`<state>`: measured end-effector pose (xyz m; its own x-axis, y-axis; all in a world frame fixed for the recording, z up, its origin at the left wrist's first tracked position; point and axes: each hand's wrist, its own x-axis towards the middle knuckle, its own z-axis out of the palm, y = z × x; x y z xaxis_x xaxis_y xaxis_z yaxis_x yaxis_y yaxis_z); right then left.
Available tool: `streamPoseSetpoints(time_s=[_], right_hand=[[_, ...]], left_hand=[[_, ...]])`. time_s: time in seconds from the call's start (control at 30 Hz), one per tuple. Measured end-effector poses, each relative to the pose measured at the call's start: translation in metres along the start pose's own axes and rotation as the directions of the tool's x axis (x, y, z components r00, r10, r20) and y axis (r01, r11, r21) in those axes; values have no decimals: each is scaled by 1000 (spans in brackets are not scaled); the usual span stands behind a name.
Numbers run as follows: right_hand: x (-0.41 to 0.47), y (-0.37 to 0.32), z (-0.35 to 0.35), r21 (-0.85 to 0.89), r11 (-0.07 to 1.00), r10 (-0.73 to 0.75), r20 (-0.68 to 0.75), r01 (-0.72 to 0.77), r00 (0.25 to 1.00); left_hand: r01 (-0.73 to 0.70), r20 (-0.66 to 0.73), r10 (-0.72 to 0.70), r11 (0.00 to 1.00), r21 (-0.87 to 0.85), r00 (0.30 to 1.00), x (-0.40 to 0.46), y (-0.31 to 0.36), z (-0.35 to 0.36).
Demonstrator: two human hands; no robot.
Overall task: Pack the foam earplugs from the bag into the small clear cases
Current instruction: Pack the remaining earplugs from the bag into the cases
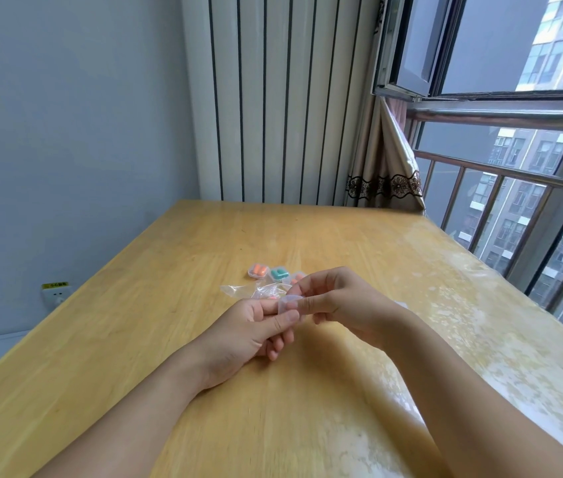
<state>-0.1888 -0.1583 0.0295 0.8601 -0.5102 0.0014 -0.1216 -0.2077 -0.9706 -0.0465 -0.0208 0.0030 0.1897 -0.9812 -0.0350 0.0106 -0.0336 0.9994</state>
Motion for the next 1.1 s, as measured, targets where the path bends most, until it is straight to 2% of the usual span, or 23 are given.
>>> streamPoseSetpoints(time_s=[0.07, 0.17, 0.23, 0.3, 0.37, 0.4, 0.47, 0.53, 0.6, 0.7, 0.73, 0.77, 0.8, 0.83, 0.87, 0.9, 0.93, 1.0, 1.1], right_hand=[[0, 2, -2, 39, 996, 76, 23, -77, 997], [-3, 1, -10, 6, 991, 131, 43, -131, 990], [-6, -6, -25, -64, 989, 124, -107, -131, 986], [-11, -15, -46, -261, 958, 20, -344, -117, 939], [-16, -17, -67, -502, 841, -59, -458, -203, 887], [-19, -15, -76, -578, 768, -19, -452, -277, 892], [-24, -7, -87, -634, 658, 166, -404, -406, 900], [-28, -1, -91, -669, 586, 289, -353, -456, 890], [-28, 2, -94, -692, 568, 301, -328, -444, 896], [-26, 5, -96, -729, 549, 242, -330, -410, 912], [-26, 6, -95, -719, 572, 207, -339, -394, 918], [-25, 5, -93, -670, 649, 151, -350, -360, 925], [-24, 2, -88, -561, 774, 90, -361, -293, 928], [-22, -3, -78, -384, 902, 54, -355, -198, 933], [-21, -9, -66, -174, 979, 45, -313, -104, 949], [-19, -16, -50, 7, 999, 43, -249, -43, 968], [-16, -21, -35, 112, 993, 45, -192, -24, 980], [-11, -25, -9, 167, 986, 47, -116, -27, 992], [-7, -19, 7, 146, 988, 55, -92, -42, 994]], left_hand=[[2, -10, -2, 999, 41, 1000, 1, -1, 0], [19, 4, -19, 991, 132, 1000, 0, 0, 1], [36, -29, -30, 974, 226, 999, 0, 0, 4], [35, -81, -9, 949, 315, 997, 0, -2, 8], [-13, -108, 67, 900, 435, 992, 1, -6, 14], [-36, -116, 105, 874, 484, 988, 2, -9, 17], [-51, -158, 157, 848, 528, 975, 4, -13, 20], [-49, -225, 184, 865, 500, 957, 6, -13, 22], [-44, -257, 169, 902, 430, 952, 4, -10, 22], [-38, -250, 126, 943, 331, 960, 1, -6, 21], [-47, -253, 128, 951, 305, 959, 0, -5, 21], [-64, -257, 139, 959, 278, 956, 0, -4, 21], [-87, -260, 152, 966, 244, 953, 0, -2, 21], [-117, -263, 170, 972, 203, 950, 0, -2, 20], [-151, -269, 191, 975, 162, 944, 0, -1, 19], [-180, -283, 211, 975, 132, 936, 0, 1, 19], [-201, -300, 224, 974, 108, 927, -1, 3, 19], [-221, -331, 233, 973, 75, 914, -2, 5, 18], [-211, -391, 234, 972, 102, 890, -4, 5, 14]])
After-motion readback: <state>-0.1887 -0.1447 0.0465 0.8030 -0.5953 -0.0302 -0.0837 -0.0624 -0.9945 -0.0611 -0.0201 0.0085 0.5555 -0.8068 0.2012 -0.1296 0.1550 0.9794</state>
